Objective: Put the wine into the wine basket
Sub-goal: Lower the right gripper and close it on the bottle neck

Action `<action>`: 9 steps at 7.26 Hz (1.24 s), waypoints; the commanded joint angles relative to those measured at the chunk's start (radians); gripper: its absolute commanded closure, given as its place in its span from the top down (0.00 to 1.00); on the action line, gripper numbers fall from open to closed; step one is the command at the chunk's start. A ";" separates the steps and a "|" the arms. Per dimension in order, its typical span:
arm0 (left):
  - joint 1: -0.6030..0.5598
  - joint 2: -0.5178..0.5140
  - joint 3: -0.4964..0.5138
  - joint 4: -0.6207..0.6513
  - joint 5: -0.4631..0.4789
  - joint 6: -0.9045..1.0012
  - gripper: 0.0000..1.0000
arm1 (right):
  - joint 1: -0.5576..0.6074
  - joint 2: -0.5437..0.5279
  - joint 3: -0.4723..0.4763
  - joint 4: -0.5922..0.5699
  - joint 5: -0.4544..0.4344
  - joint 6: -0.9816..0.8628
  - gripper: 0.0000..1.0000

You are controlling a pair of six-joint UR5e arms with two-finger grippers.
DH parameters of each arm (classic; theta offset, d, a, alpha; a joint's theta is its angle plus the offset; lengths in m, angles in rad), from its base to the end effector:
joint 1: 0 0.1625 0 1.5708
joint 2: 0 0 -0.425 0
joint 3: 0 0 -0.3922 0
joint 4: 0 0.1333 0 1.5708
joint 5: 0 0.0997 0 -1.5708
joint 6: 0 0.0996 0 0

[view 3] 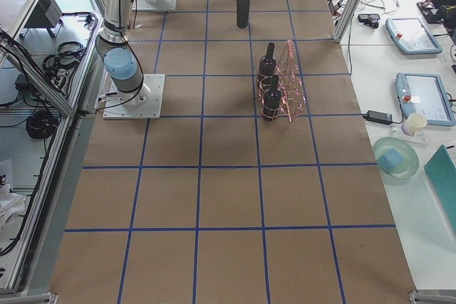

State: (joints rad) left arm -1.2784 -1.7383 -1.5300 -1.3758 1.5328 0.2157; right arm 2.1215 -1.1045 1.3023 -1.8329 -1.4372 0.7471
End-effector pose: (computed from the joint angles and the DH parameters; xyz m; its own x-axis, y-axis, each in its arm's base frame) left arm 0.0319 -0.5817 0.4395 -0.9970 -0.0745 0.0224 -0.0760 0.9943 -0.0748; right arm 0.4815 -0.5040 0.3730 -0.9712 0.1920 -0.1412 0.1877 0.9813 0.0432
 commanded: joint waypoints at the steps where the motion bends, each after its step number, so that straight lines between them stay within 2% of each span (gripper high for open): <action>1: -0.006 0.008 -0.027 -0.003 -0.008 0.005 1.00 | 0.000 -0.001 0.000 0.000 0.000 0.000 0.34; 4: -0.007 0.023 -0.029 -0.003 -0.005 -0.007 1.00 | 0.000 -0.020 0.000 -0.002 -0.003 0.001 0.28; 5: -0.009 0.016 -0.029 0.004 -0.006 -0.007 1.00 | 0.001 -0.018 0.002 -0.002 0.003 0.015 0.30; 6: -0.010 0.007 -0.029 0.006 -0.007 0.004 1.00 | 0.002 -0.017 0.011 -0.011 0.004 0.037 0.49; 7: -0.010 0.005 -0.029 0.003 -0.007 0.005 1.00 | 0.003 -0.020 0.029 -0.017 0.003 0.029 0.80; 8: -0.010 0.011 -0.029 0.001 -0.017 0.005 1.00 | 0.008 -0.018 0.043 -0.063 0.001 0.031 0.95; 9: -0.010 0.013 -0.029 0.009 -0.014 0.010 1.00 | 0.011 -0.018 0.048 -0.075 0.000 0.026 0.97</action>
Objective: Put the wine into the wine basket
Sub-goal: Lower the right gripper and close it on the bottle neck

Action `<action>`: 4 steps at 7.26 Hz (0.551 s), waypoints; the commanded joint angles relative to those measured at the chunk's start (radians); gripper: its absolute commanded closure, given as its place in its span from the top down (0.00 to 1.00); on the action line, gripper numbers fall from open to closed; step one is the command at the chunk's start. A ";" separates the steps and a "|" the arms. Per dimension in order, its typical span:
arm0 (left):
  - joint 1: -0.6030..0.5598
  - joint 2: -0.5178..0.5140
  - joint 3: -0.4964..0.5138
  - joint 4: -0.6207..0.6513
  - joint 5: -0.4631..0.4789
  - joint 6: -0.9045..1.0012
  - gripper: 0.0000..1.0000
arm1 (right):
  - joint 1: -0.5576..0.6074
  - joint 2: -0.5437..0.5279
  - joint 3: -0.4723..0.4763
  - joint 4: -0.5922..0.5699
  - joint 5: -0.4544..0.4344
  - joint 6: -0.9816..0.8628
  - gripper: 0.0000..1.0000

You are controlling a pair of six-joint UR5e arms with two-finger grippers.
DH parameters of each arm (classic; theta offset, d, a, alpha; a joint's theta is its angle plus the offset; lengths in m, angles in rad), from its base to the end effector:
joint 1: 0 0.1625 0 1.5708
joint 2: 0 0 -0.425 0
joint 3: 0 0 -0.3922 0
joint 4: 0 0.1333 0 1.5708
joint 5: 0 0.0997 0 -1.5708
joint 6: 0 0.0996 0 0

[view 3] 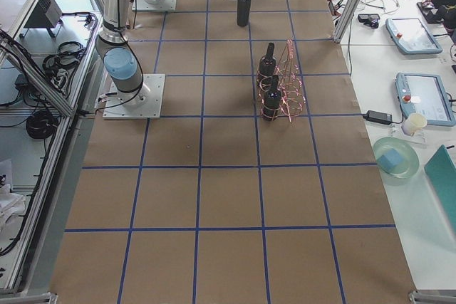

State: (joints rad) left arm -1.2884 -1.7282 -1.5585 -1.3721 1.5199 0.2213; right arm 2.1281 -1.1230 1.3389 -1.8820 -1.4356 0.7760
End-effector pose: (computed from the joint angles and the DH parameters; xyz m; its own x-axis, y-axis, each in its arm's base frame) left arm 0.0230 -0.5760 0.4315 -0.9976 -0.0585 0.0378 -0.0608 0.9961 -0.0634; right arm 0.4819 -0.4959 0.3728 -0.9641 0.2099 -0.1624 0.2085 0.9777 0.0261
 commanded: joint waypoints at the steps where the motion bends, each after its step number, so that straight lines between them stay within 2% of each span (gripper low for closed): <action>1: 0.001 -0.002 0.000 0.005 -0.001 0.004 1.00 | 0.004 0.002 0.011 -0.052 -0.003 -0.023 0.97; 2: 0.001 -0.005 0.000 0.005 -0.003 0.004 1.00 | 0.004 0.003 0.011 -0.060 -0.014 -0.030 0.96; 4: 0.001 -0.005 0.000 0.005 -0.003 0.003 1.00 | 0.004 0.003 0.011 -0.062 -0.019 -0.052 0.85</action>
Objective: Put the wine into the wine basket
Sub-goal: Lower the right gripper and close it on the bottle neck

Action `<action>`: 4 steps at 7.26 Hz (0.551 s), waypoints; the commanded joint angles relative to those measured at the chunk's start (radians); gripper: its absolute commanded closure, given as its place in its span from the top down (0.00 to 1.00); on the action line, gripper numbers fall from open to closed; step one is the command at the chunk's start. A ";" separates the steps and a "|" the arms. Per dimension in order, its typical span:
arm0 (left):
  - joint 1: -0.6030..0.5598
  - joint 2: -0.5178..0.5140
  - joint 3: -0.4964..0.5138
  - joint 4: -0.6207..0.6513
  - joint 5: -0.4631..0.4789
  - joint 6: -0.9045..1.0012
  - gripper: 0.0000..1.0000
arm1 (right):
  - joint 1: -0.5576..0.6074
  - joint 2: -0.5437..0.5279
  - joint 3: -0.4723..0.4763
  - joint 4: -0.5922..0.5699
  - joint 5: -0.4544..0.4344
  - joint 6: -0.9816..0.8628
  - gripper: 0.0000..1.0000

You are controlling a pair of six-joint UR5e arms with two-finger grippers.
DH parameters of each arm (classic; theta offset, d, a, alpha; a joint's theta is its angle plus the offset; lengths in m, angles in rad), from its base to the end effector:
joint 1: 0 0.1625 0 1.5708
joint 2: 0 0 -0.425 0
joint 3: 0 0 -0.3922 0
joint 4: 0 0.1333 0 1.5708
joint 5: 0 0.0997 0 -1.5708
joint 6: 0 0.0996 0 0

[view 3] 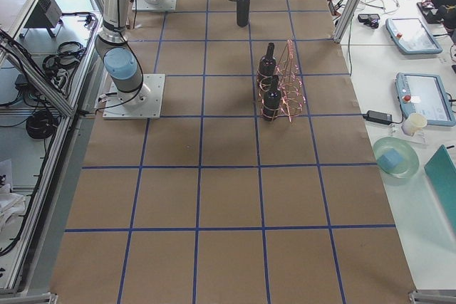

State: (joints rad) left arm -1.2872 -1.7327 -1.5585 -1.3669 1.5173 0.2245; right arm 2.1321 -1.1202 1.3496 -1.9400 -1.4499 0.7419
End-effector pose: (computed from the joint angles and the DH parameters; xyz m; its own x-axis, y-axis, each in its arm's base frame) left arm 0.0240 -0.5776 0.4296 -0.9976 -0.0563 0.0400 -0.0588 0.9962 -0.0648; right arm 0.4847 -0.4979 0.3719 -0.9691 0.1664 -0.1822 0.1732 0.9846 -0.0220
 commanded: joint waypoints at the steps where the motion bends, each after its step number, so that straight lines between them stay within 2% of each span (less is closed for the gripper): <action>1: 0.000 -0.001 0.000 0.000 0.000 0.000 1.00 | 0.000 0.000 0.002 -0.004 -0.012 -0.018 0.80; 2: 0.000 -0.002 0.000 0.000 0.000 0.000 1.00 | 0.000 0.000 0.002 -0.004 -0.012 -0.019 0.75; 3: 0.000 -0.005 0.002 0.000 0.001 -0.004 1.00 | 0.000 0.000 0.002 -0.004 -0.020 -0.021 0.64; 4: 0.002 -0.007 0.002 0.000 0.001 -0.004 1.00 | 0.000 0.000 0.002 -0.004 -0.024 -0.027 0.58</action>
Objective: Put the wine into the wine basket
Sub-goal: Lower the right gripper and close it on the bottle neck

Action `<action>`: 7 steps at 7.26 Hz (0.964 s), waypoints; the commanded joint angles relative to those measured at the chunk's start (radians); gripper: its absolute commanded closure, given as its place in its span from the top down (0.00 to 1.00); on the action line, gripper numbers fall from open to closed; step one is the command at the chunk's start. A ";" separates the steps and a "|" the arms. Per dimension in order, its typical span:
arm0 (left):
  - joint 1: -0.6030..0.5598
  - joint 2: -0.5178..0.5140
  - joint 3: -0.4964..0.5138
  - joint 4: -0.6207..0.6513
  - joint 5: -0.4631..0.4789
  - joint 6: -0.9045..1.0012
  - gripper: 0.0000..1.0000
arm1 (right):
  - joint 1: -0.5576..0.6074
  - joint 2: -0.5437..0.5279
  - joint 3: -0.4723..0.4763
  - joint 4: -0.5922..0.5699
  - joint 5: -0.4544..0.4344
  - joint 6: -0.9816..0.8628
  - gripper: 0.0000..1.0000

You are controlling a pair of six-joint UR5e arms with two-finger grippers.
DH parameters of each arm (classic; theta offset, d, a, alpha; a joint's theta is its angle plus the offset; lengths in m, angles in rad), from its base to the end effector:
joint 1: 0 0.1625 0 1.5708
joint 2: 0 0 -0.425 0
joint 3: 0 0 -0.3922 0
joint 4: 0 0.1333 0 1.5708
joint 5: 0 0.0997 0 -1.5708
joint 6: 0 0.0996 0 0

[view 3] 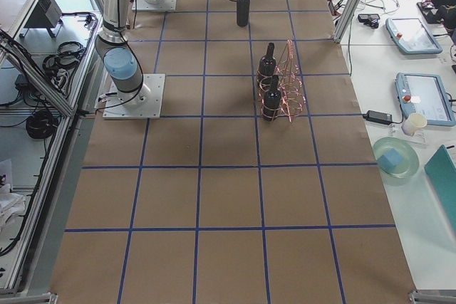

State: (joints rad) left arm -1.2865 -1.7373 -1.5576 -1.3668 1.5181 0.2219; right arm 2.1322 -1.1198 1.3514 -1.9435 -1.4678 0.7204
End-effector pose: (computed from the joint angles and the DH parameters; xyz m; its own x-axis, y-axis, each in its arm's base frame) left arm 0.0248 -0.5789 0.4274 -0.9974 -0.0598 0.0402 -0.0621 0.9962 -0.0610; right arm 0.4833 -0.4989 0.3709 -0.9747 0.1457 -0.1693 0.1543 0.9873 -0.0385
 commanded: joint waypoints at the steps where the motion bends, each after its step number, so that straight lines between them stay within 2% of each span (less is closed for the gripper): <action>1: 0.001 -0.004 0.001 0.000 -0.001 -0.001 1.00 | 0.000 0.002 0.000 0.001 -0.006 -0.007 0.52; 3: 0.001 -0.004 0.001 -0.002 0.001 0.000 1.00 | 0.000 0.000 0.000 0.000 -0.006 -0.009 0.34; 7: 0.001 -0.004 -0.001 -0.006 -0.001 0.000 1.00 | -0.002 -0.006 -0.001 0.003 -0.006 -0.001 0.29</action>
State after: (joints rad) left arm -1.2854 -1.7398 -1.5583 -1.3695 1.5173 0.2224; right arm 2.1320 -1.1225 1.3513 -1.9417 -1.4735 0.7156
